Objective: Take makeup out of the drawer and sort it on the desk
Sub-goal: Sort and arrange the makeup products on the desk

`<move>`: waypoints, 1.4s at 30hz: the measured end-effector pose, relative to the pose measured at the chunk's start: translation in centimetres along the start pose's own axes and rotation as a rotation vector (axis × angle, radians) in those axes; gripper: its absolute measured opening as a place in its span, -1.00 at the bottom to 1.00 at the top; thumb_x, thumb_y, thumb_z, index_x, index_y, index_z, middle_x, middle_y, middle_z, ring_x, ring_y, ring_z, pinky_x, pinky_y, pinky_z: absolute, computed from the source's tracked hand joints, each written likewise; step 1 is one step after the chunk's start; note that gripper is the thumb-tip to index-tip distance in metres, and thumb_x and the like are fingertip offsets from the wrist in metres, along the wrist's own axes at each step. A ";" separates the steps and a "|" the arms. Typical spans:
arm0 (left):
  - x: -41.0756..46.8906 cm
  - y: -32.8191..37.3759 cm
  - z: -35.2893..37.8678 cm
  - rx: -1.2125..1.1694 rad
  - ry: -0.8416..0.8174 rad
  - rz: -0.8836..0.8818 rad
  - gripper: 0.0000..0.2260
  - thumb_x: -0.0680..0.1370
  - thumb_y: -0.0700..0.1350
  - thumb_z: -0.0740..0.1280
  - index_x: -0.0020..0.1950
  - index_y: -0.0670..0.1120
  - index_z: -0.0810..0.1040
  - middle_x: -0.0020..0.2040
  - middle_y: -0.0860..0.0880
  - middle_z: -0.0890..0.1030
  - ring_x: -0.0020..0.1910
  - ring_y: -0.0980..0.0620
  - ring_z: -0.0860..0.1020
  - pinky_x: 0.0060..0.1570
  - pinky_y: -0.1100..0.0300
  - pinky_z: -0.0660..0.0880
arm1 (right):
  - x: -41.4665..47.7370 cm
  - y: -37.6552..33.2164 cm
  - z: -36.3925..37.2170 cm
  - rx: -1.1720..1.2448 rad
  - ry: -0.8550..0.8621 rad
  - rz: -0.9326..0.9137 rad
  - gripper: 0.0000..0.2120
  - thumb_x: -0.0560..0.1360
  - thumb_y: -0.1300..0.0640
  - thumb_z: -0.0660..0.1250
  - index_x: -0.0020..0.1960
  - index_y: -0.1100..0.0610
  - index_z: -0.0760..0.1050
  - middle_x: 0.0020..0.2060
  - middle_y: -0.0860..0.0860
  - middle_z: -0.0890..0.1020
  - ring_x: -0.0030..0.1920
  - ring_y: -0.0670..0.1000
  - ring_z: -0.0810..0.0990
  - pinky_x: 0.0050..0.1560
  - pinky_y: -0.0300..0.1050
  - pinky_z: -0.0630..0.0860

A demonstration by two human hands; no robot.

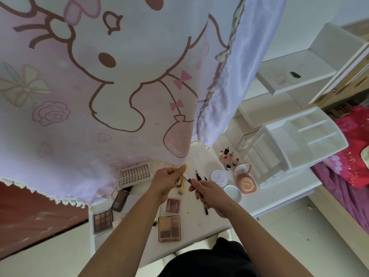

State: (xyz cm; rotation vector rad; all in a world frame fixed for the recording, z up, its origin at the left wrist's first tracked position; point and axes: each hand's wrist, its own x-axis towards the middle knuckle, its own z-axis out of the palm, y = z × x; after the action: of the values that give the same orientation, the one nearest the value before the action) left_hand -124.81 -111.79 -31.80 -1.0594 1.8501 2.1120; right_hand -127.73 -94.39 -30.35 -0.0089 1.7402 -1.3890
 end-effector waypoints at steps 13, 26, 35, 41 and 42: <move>-0.3 0.0 0.3 -0.155 -0.084 -0.074 -0.65 0.48 0.13 0.46 -0.13 -0.18 0.63 -0.28 -0.04 0.44 -0.33 0.06 0.32 -0.35 0.20 0.31 | -0.2 0.7 -1.0 0.040 0.039 0.012 -0.59 0.62 -0.12 0.27 0.02 0.24 0.63 -0.41 -0.04 0.33 -0.45 -0.09 0.21 -0.40 -0.21 0.13; 0.5 -0.9 1.5 -0.197 -0.046 -0.036 -0.70 0.55 -0.05 0.42 0.12 -0.27 0.62 -0.32 0.01 0.45 -0.36 0.07 0.35 -0.24 0.17 0.37 | -0.2 1.2 -2.0 0.080 0.046 0.044 -0.59 0.61 -0.14 0.28 0.01 0.21 0.65 -0.44 -0.09 0.37 -0.46 -0.10 0.20 -0.41 -0.23 0.11; 1.3 -0.7 0.8 -0.237 0.013 -0.024 -0.78 0.57 -0.24 0.37 0.18 -0.31 0.60 -0.11 -0.15 0.65 -0.35 0.08 0.39 -0.27 0.21 0.40 | -0.3 1.6 -2.2 0.097 0.013 0.066 -0.62 0.64 -0.12 0.23 -0.05 0.17 0.62 -0.42 -0.09 0.38 -0.46 -0.10 0.18 -0.44 -0.26 0.11; 2.5 -0.2 0.4 -0.290 0.107 -0.035 -0.85 0.56 -0.25 0.39 0.08 -0.31 0.64 -0.21 -0.15 0.55 -0.34 0.07 0.39 -0.26 0.20 0.42 | -0.1 2.1 -3.0 0.093 0.005 0.085 -0.57 0.62 -0.14 0.24 0.02 0.22 0.64 -0.40 -0.07 0.37 -0.45 -0.11 0.19 -0.41 -0.23 0.09; 2.5 -0.2 0.4 -0.304 0.130 -0.031 -0.88 0.57 -0.26 0.38 0.05 -0.29 0.64 -0.25 -0.12 0.54 -0.36 0.07 0.40 -0.26 0.20 0.42 | -0.1 2.2 -3.1 0.086 0.006 0.088 -0.58 0.62 -0.14 0.25 0.01 0.22 0.64 -0.40 -0.06 0.37 -0.45 -0.10 0.19 -0.41 -0.24 0.09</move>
State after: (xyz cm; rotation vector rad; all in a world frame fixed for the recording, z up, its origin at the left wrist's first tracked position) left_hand -126.72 -112.17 -33.37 -1.3072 1.5823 2.4124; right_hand -128.57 -91.11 -32.06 0.1179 1.6647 -1.3990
